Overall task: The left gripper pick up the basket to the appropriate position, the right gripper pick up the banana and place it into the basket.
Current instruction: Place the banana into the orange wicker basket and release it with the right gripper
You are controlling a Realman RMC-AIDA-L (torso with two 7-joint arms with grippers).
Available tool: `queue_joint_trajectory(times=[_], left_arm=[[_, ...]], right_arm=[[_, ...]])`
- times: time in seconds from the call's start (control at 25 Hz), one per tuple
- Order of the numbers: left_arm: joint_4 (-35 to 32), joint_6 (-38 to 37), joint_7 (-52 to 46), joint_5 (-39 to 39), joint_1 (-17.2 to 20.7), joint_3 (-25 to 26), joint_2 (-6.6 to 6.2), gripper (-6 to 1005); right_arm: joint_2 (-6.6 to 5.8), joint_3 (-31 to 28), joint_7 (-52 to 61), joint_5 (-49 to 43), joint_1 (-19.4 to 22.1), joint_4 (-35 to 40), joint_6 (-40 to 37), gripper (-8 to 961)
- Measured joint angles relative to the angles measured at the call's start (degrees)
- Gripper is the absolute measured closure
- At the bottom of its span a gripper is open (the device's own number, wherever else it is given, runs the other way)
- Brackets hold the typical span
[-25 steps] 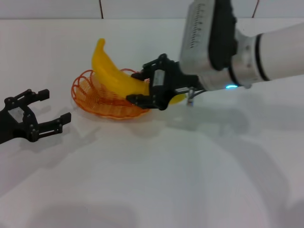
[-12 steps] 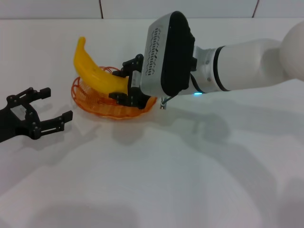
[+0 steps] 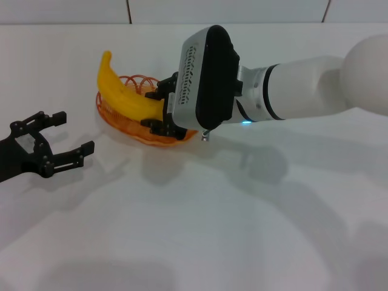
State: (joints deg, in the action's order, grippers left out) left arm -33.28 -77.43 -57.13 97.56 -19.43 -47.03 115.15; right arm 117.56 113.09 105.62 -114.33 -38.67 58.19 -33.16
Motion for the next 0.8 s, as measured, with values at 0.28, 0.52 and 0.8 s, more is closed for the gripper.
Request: queue_joint_trajectory(times=[0.28, 0.52, 0.8], left_arm=[[-0.02, 0.00, 0.00, 0.01, 0.01, 0.00, -0.01, 92], [-0.03, 0.00, 0.00, 0.73, 0.01, 0.00, 0.07, 92], [-0.03, 0.00, 0.00, 0.78, -0.05, 0.00, 0.23, 92]], right_arm=[[0.04, 0.28, -0.11, 1.18, -0.04, 0.03, 0.48, 468], [0.04, 0.28, -0.13, 1.31, 0.24, 0.62, 0.67, 467], [0.04, 0.25, -0.19, 1.31, 0.67, 1.23, 1.55, 400]])
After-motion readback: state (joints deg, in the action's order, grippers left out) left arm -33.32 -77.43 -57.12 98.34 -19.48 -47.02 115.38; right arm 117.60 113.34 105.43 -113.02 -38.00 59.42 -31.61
